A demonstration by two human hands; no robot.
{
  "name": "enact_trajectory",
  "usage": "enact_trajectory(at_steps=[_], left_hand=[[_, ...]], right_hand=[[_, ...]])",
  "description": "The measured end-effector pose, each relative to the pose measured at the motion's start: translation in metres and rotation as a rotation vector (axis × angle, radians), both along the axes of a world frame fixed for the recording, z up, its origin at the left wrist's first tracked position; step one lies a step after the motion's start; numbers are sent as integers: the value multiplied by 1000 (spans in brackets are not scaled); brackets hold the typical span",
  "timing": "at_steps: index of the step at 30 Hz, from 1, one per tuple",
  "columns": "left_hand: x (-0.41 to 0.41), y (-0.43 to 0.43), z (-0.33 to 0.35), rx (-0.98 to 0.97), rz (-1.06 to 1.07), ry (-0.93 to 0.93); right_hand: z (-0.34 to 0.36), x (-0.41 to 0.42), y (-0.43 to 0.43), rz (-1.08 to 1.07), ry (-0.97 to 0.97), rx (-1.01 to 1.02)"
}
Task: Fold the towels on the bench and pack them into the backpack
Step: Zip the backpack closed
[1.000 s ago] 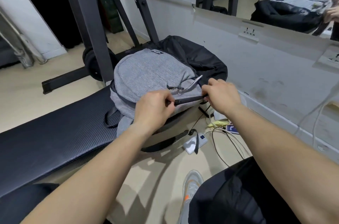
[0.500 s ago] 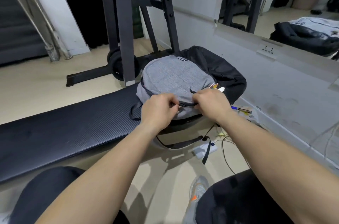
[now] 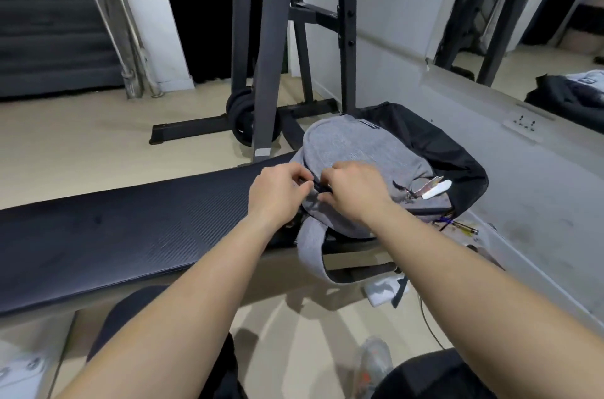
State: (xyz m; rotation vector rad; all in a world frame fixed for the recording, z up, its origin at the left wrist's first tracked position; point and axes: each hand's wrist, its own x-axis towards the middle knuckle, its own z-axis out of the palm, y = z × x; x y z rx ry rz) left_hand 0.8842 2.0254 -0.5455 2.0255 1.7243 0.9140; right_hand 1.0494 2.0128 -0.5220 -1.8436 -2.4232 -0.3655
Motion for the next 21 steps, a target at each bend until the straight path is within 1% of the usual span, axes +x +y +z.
enact_trajectory(at_steps=[2, 7, 12, 15, 17, 19, 21], left_hand=[[-6, 7, -2, -1, -12, 34], [-4, 36, -4, -30, -41, 69], [-13, 77, 1, -55, 86, 29], [-14, 90, -3, -48, 82, 18], [-13, 94, -7, -36, 55, -25], [-16, 98, -11, -37, 49, -63], [-23, 104, -14, -29, 40, -66]], right_hand=[[-2, -9, 8, -4, -57, -9], [-6, 8, 4, -33, -77, -4], [-6, 25, -11, -63, -128, -141], [2, 20, -4, -78, -115, -204], [9, 5, 13, -84, -28, -185], [10, -13, 37, -83, 58, -107], [7, -30, 60, -111, 29, -56]])
